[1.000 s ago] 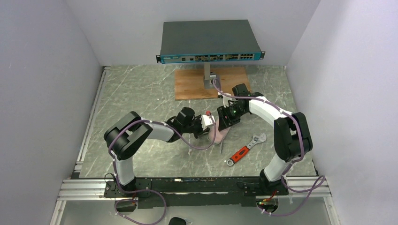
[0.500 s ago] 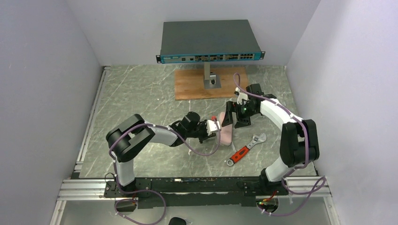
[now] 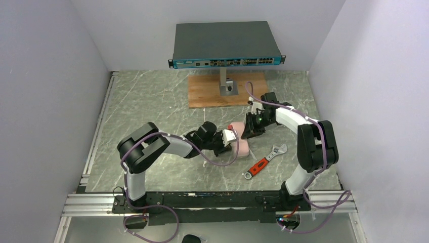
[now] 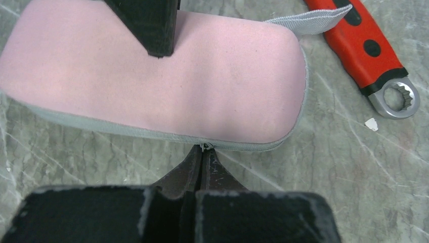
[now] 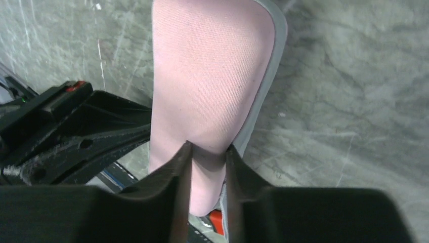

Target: Open the umbrella

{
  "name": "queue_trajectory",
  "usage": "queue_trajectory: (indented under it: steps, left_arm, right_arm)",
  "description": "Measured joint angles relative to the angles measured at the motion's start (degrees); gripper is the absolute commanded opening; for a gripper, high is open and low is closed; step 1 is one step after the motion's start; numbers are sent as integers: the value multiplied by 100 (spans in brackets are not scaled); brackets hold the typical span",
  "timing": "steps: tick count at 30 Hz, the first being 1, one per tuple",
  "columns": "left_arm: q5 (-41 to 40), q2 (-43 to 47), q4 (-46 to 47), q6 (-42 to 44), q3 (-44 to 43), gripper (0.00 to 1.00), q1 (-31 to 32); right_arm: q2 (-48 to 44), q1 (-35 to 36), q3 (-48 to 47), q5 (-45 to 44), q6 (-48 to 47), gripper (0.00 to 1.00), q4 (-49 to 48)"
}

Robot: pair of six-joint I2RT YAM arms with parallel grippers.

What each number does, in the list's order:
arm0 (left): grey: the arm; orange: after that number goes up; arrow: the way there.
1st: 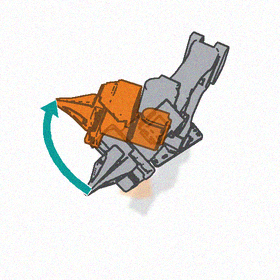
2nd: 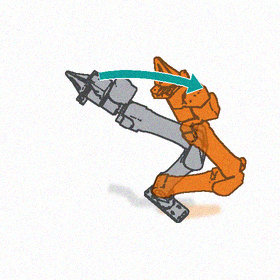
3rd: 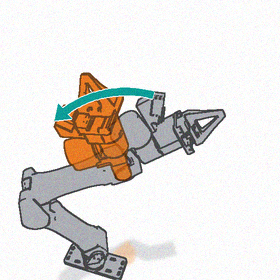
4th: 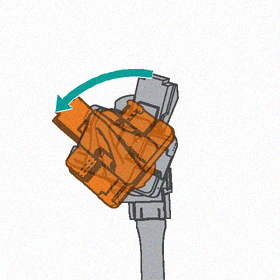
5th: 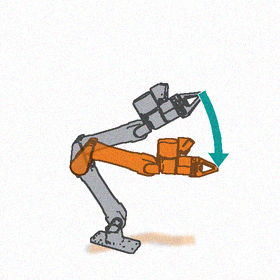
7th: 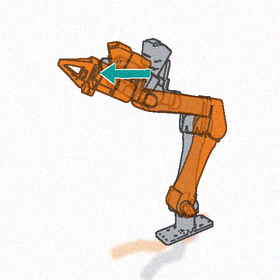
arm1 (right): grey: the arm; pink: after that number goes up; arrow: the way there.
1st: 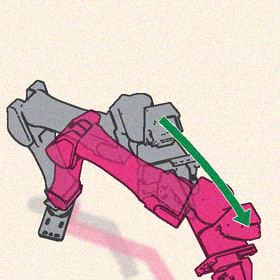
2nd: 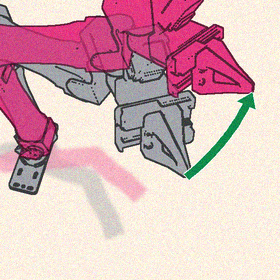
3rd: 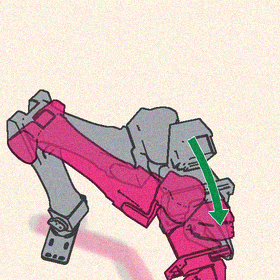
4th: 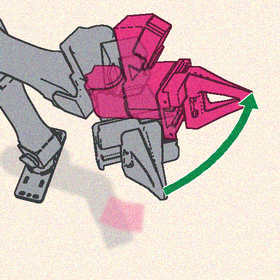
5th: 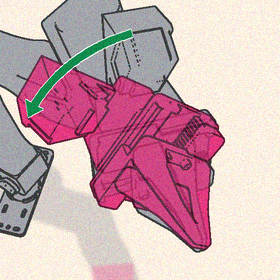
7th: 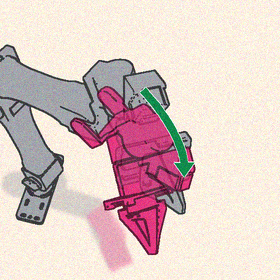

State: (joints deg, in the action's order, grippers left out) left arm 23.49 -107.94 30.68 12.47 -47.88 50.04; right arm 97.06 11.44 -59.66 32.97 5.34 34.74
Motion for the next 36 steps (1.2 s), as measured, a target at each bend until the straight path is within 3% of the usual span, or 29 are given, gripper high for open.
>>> queue_trajectory:
  steps: [11,21,22,27,31,36]
  left_arm:
    - [22,-258,-278,-17,-450,0,-693]
    - [177,-278,-693,-625,-726,0,-1381]
    - [240,-262,-723,-667,-715,0,-1416]
    - [299,20,-732,-789,-398,0,-1471]
    - [210,304,-595,-800,-26,0,-1377]
    - [138,389,-442,-977,192,0,-1093]
  right_arm:
    - [107,129,-66,326,-970,0,-190]
    - [262,238,-247,656,-2074,0,-74]
    - [313,262,-330,658,-2214,3,7]
    - [638,411,-949,494,-2922,58,487]
    - [813,354,-1681,0,-3237,74,787]
    - [238,142,-1720,-380,-2872,79,1036]
